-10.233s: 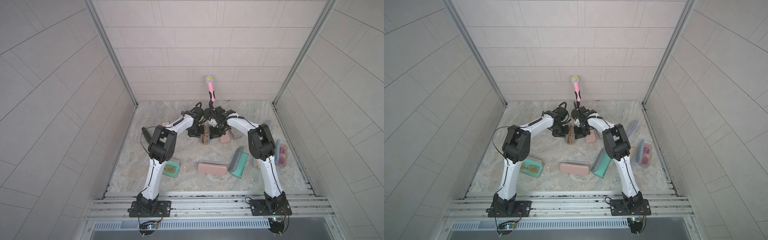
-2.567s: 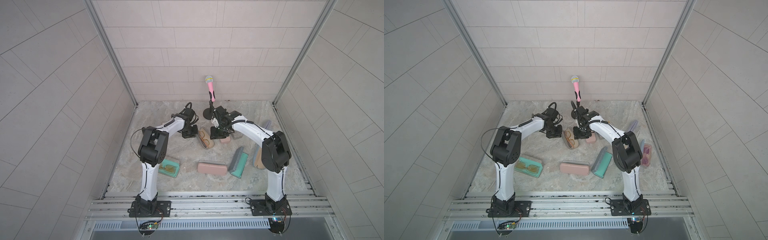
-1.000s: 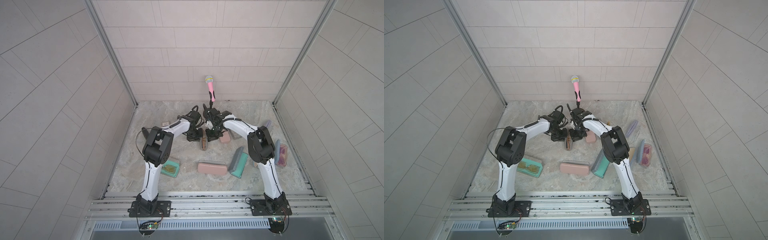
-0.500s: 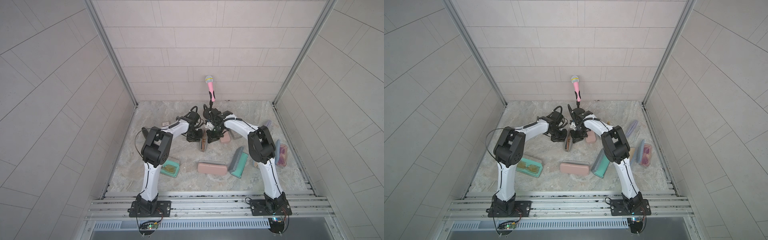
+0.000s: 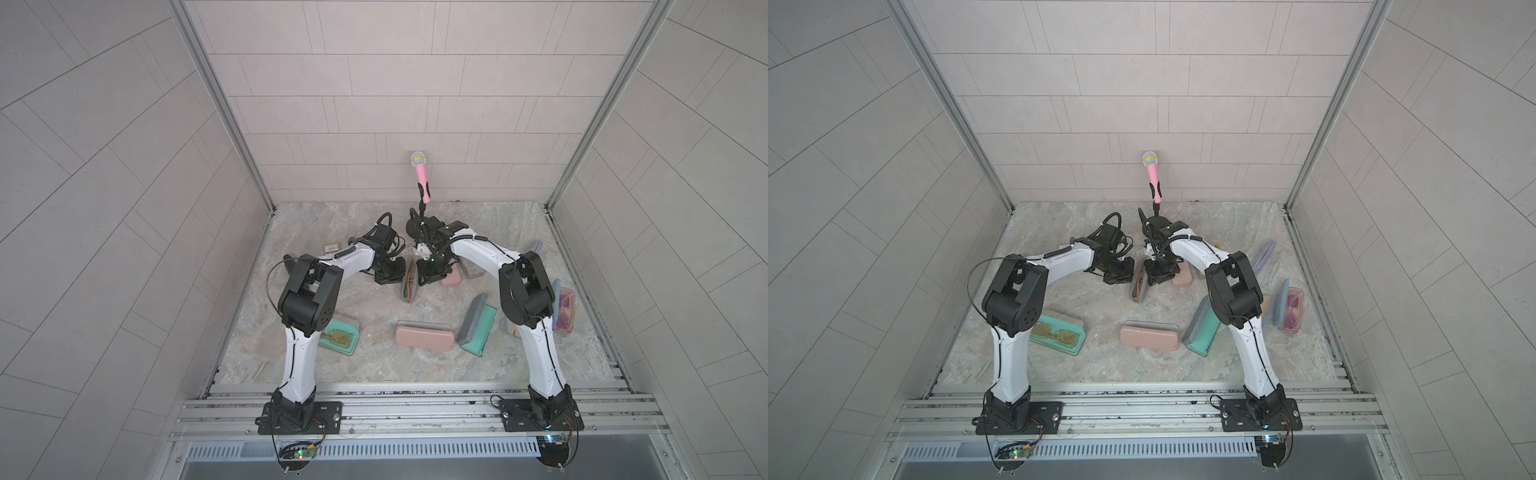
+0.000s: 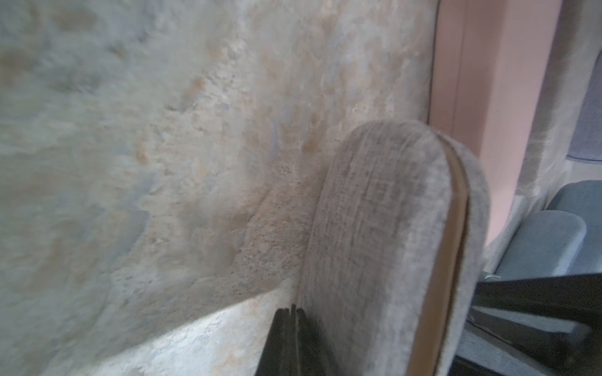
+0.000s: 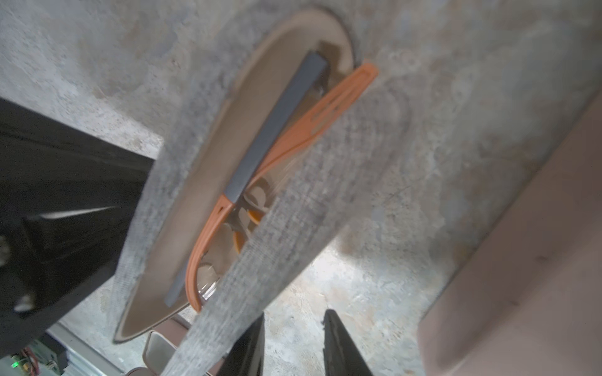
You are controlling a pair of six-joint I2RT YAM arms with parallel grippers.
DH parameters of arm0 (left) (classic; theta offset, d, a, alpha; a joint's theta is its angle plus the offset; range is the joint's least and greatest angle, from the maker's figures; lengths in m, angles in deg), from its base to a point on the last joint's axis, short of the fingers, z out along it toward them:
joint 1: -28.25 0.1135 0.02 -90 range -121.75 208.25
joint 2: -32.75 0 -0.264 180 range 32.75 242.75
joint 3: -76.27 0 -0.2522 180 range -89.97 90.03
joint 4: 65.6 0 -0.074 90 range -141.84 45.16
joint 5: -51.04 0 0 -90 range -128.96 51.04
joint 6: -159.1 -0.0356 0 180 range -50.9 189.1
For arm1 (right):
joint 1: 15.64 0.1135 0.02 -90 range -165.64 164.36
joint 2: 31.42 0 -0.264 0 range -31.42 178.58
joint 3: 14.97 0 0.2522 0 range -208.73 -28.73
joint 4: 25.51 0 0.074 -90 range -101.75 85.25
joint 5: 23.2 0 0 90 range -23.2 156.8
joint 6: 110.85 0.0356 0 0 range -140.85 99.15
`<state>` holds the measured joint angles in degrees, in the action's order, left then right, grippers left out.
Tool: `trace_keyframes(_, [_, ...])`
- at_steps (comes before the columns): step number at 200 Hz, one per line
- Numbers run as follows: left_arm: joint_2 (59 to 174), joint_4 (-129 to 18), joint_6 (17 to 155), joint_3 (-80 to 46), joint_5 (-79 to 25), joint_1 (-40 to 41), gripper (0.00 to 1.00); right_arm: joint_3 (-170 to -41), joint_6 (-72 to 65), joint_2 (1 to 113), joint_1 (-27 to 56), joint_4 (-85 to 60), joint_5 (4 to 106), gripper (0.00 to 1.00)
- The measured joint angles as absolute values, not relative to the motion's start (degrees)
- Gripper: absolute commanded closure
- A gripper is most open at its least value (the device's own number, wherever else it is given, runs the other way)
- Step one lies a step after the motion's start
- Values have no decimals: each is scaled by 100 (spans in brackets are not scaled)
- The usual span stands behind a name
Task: Close the glasses case
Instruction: Close the glasses case at the center of the board, then move the glasses case to the center of the board.
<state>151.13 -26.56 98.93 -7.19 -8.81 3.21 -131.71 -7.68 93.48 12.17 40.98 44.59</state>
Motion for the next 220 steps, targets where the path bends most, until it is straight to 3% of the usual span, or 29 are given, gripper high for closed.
trace_keyframes(80, [13736,-3367,10374,-1668,-770,1137,100,-11781,-254,7482,1435,3257,5033,54])
trace_keyframes(135, [12928,-3155,10424,-2236,-1054,1145,100,-11149,-335,6424,2631,3781,5377,23])
trace_keyframes(164, [12237,-3011,10424,-2404,-1213,1185,100,-10627,-435,5993,3320,4033,5416,21])
trace_keyframes(220, [11328,-2840,10424,-2791,-1349,1410,100,-10142,-608,6186,3676,4319,5941,19])
